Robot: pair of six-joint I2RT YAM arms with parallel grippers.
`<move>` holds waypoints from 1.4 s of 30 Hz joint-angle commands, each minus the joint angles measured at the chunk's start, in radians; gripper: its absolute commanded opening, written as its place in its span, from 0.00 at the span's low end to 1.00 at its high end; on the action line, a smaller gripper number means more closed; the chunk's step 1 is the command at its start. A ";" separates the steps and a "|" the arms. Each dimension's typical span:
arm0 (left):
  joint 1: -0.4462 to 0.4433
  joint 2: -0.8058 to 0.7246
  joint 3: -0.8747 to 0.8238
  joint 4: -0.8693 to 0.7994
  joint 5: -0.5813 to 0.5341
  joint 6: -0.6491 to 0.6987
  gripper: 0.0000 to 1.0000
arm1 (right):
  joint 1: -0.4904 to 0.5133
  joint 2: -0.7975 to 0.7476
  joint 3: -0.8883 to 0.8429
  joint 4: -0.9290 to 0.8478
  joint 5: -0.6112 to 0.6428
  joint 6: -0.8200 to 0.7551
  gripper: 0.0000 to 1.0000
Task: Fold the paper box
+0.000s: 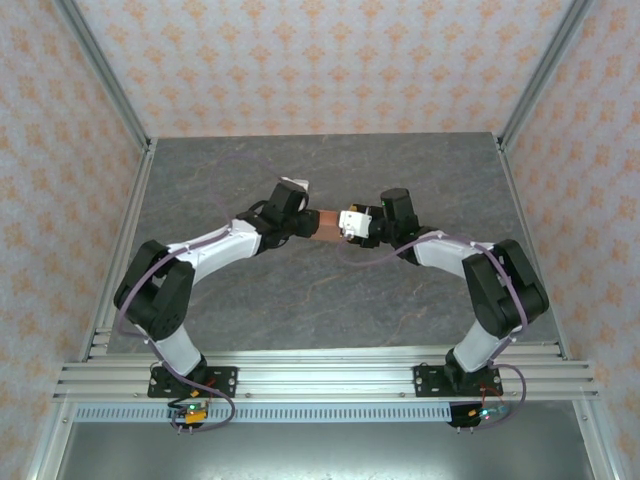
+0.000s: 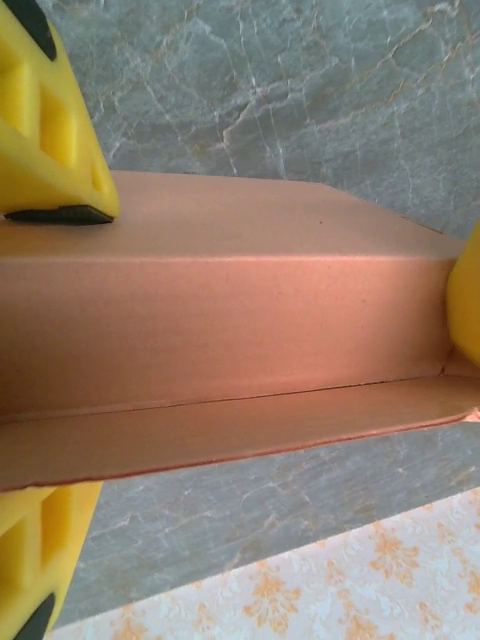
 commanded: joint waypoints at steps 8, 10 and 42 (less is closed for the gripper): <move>0.117 -0.173 -0.097 0.085 0.429 -0.209 0.62 | -0.004 0.051 -0.038 0.022 0.048 -0.004 0.50; 0.121 -0.171 -0.083 0.086 0.430 -0.218 0.62 | -0.013 0.048 -0.024 -0.005 0.031 0.008 0.50; 0.115 0.132 -0.120 0.236 0.216 -0.334 0.54 | -0.041 0.098 0.099 -0.216 -0.079 0.066 0.56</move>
